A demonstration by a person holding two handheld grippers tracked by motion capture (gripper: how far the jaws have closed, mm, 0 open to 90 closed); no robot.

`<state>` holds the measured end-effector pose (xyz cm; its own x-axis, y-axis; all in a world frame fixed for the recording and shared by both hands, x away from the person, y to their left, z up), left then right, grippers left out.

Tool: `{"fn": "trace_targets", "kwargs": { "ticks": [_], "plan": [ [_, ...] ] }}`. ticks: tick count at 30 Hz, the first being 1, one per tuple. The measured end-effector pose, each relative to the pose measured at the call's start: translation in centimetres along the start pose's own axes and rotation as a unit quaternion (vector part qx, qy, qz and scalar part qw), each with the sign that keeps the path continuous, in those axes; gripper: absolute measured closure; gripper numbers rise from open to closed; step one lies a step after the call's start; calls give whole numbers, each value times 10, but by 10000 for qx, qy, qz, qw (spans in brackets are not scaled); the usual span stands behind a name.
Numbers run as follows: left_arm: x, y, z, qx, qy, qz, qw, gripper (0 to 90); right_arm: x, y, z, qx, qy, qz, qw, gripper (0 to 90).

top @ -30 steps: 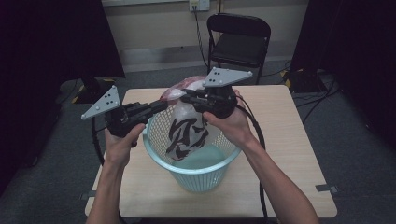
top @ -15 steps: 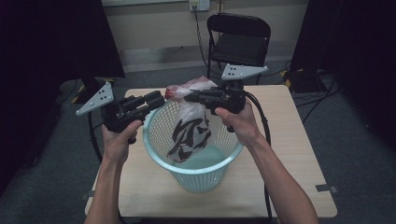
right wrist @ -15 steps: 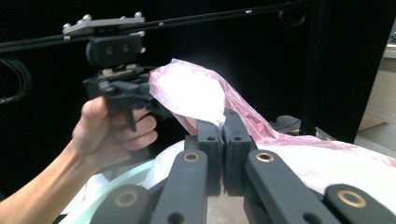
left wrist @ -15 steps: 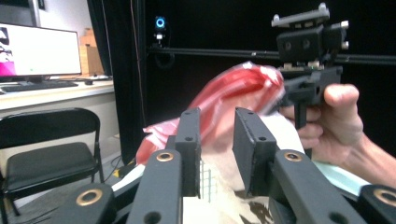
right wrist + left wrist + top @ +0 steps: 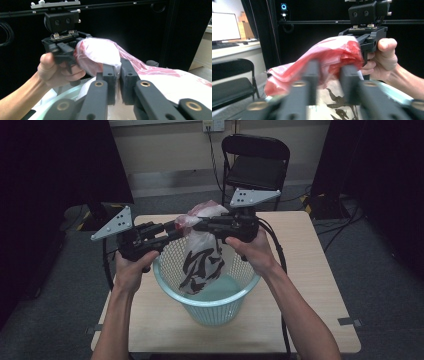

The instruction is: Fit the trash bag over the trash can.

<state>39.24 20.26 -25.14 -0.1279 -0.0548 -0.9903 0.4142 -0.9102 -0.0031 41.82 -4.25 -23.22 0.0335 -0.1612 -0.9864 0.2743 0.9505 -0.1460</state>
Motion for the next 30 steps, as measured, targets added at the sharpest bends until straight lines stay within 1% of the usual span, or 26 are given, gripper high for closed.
{"fn": "trace_targets", "kwargs": {
  "ticks": [1, 2, 4, 5, 6, 7, 8, 9, 10, 11, 13, 14, 15, 16, 18, 21, 24, 25, 27, 30],
  "plan": [
    [0, -1, -1, -10, 4, 25, 10000, 838, 0, 0, -1, 4, -12, -17, 10000, 809],
    [0, -2, -1, -37, -6, 38, 10000, 900, 0, 0, -2, 39, -46, -50, 10000, 738],
    [1, -2, -3, -87, 5, -5, 10000, 900, 0, -1, -4, 193, -106, -47, 9997, 589],
    [2, 0, -3, -187, 28, -65, 9998, 900, -1, -1, -6, 224, -146, -49, 9996, 549],
    [2, 1, -3, -205, 53, -123, 9997, 900, -2, 0, -7, 265, -186, -29, 9995, 487],
    [3, 3, -3, -236, 57, -160, 9996, 900, -3, 0, -8, 294, -206, -17, 9994, 458],
    [4, 4, -3, -276, 87, -208, 9994, 900, -5, 2, -9, 329, -248, -21, 9991, 458],
    [5, 6, -2, -319, 118, -277, 9990, 900, -6, 3, -10, 359, -261, -38, 9990, 465],
    [6, 7, -2, -350, 151, -329, 9987, 900, -8, 6, -11, 349, -310, -56, 9989, 612],
    [6, 6, -3, -393, 156, -338, 9985, 900, -9, 7, -13, 346, -379, -34, 9987, 704],
    [7, 3, -5, -436, 117, -268, 9986, 900, -9, 7, -15, 362, -455, -13, 9983, 854],
    [7, -1, -6, -444, 81, -211, 9988, 900, -9, 6, -14, 401, -442, 23, 9982, 893],
    [7, -4, -7, -461, 49, -163, 9988, 900, -8, 4, -13, 413, -421, 58, 9982, 900],
    [7, -6, -7, -478, 44, -148, 9987, 900, -7, 2, -12, 482, -394, 85, 9980, 900],
    [7, -9, -8, -547, 49, -120, 9984, 900, -6, -3, -9, 538, -320, 140, 9979, 900],
    [6, -19, -11, -636, 11, 33, 9980, 900, -4, -11, -6, 659, -318, 144, 9972, 900],
    [6, -28, -15, -728, -31, 98, 9973, 900, -1, -24, -1, 865, -303, 159, 9957, 900],
    [7, -32, -17, -766, -69, 156, 9969, 900, 0, -28, 1, 904, -304, 147, 9953, 900],
    [8, -39, -19, -823, -81, 202, 9964, 900, 4, -37, 3, 980, -312, 99, 9946, 900],
    [11, -48, -24, -910, -138, 236, 9955, 900, 15, -51, 7, 1102, -259, 26, 9936, 900]
  ]
}}
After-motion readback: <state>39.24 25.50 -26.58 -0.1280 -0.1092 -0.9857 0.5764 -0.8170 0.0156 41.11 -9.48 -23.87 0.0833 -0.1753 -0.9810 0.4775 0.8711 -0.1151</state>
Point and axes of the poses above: each handheld gripper's, and its own axes: y roughly forward along the jaws, x roughly out of its underside, z roughly to its right, the point moved 2 cm from there along y, roughly forward along the jaws, and after that the axes turned 9 degrees about -y, right-handed, at the moved point
